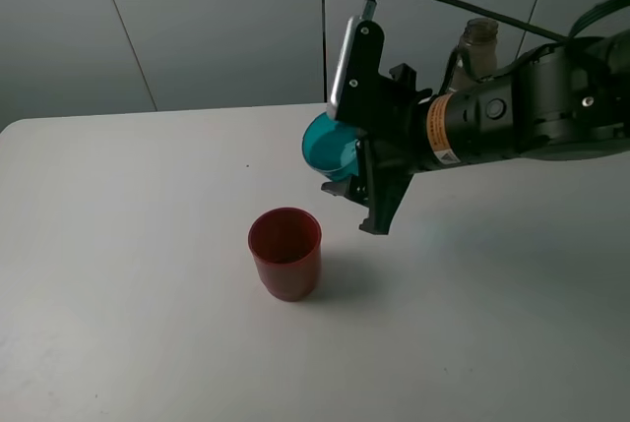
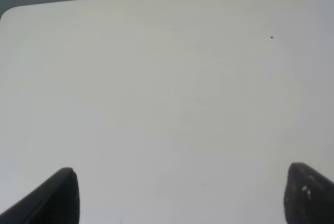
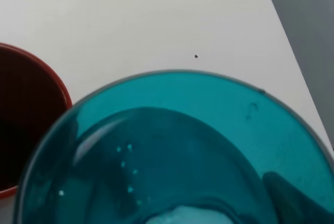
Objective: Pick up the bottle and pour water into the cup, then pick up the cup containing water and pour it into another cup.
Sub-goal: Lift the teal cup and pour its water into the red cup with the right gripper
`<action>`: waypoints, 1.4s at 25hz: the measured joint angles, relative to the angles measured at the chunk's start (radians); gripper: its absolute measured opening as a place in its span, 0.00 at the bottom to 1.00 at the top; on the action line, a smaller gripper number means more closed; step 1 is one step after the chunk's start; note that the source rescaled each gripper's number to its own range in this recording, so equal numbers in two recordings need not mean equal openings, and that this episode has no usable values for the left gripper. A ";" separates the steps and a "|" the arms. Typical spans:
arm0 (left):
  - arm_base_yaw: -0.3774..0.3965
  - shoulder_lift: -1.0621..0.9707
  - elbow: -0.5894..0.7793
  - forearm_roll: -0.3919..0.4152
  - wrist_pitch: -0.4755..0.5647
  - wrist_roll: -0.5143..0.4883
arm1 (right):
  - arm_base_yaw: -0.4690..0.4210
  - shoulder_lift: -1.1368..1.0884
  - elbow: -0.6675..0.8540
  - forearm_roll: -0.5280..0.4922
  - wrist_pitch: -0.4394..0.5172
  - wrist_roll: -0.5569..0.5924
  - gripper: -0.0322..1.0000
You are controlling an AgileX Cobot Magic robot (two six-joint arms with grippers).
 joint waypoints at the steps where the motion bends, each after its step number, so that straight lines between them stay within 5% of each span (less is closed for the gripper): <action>1: 0.000 0.000 0.000 0.000 0.000 0.000 | 0.005 0.000 -0.004 -0.003 0.004 -0.002 0.08; 35: 0.000 0.000 0.000 0.000 0.000 0.000 | 0.039 0.004 -0.007 -0.108 0.018 -0.052 0.08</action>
